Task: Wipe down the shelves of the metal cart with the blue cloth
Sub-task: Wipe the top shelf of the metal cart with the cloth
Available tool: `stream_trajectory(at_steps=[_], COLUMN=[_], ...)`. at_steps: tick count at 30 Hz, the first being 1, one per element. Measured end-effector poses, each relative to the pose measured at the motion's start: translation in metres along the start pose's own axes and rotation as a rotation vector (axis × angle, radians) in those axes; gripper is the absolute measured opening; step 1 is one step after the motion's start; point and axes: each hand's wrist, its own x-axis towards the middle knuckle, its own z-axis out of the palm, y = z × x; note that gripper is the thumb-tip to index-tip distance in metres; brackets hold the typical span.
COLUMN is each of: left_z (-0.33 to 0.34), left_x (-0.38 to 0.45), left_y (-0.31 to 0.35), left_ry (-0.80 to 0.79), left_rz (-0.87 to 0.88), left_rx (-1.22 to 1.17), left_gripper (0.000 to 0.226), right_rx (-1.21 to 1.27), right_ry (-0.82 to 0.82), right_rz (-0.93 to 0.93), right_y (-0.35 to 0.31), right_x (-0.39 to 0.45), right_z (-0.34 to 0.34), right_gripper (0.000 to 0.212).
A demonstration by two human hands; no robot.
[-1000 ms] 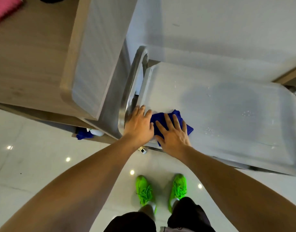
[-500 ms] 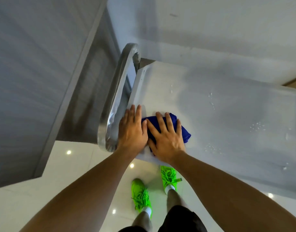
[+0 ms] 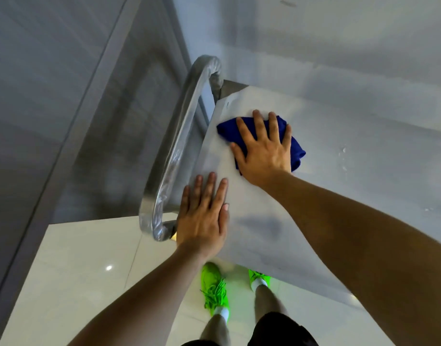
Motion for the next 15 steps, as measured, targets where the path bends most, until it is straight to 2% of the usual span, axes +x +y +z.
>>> stream_trajectory(at_steps=[7, 15], left_z=[0.002, 0.002], left_x=[0.001, 0.003], left_y=[-0.002, 0.000], left_ry=[0.068, 0.017], left_rz=[0.016, -0.022], left_rx=[-0.001, 0.028], left_gripper=[0.059, 0.060], right_rx=[-0.019, 0.035], right_ry=[0.014, -0.006], right_rz=[0.072, 0.042], right_y=[-0.003, -0.009], right_x=[0.075, 0.034], right_z=[-0.004, -0.002], right_gripper=[0.063, 0.065])
